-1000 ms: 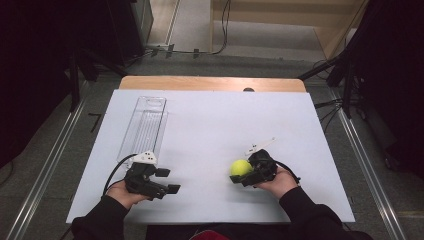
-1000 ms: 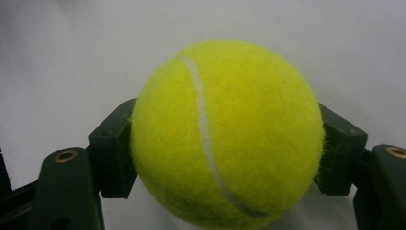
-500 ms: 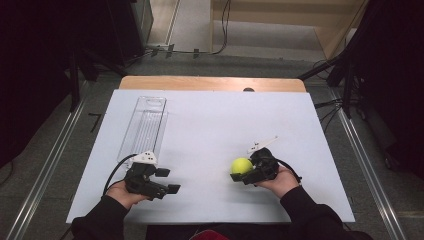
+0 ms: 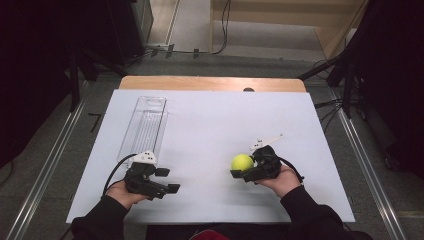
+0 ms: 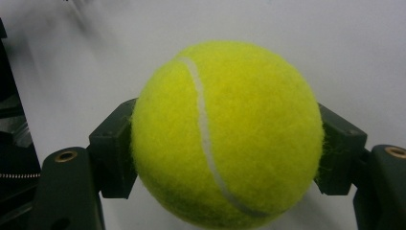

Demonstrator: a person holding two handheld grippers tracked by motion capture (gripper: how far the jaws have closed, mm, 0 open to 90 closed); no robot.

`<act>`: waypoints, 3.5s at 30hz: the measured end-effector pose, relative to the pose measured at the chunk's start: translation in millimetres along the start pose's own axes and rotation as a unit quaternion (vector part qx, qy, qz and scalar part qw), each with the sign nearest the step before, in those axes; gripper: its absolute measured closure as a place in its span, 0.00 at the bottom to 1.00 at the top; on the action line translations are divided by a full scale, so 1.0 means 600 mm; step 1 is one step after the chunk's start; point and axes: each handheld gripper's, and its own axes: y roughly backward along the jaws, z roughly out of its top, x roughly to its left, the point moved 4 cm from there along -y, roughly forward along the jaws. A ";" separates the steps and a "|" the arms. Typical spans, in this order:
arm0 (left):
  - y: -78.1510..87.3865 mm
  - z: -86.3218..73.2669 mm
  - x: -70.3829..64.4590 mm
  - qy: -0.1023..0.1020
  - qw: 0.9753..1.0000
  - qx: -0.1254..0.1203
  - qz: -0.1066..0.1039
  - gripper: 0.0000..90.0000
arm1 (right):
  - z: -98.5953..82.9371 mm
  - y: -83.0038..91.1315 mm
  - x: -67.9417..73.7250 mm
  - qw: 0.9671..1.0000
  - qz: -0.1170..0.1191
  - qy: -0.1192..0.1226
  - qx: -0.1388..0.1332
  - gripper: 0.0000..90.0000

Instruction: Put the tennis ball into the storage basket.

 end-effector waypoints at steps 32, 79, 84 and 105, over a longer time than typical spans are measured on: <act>0.001 -0.001 0.003 -0.010 1.000 -0.003 0.016 0.28 | 0.026 -0.010 0.019 1.000 -0.008 0.007 -0.007 0.26; 0.003 -0.001 0.003 -0.013 1.000 -0.002 0.016 0.28 | 0.094 -0.040 0.039 1.000 0.017 0.008 -0.012 0.26; 0.003 -0.001 0.004 -0.013 1.000 -0.003 0.014 0.28 | 0.105 -0.050 0.042 1.000 0.018 0.010 -0.011 0.26; 0.002 -0.002 0.005 -0.012 1.000 -0.003 0.015 0.28 | 0.128 -0.079 0.061 0.999 0.023 0.017 -0.016 0.26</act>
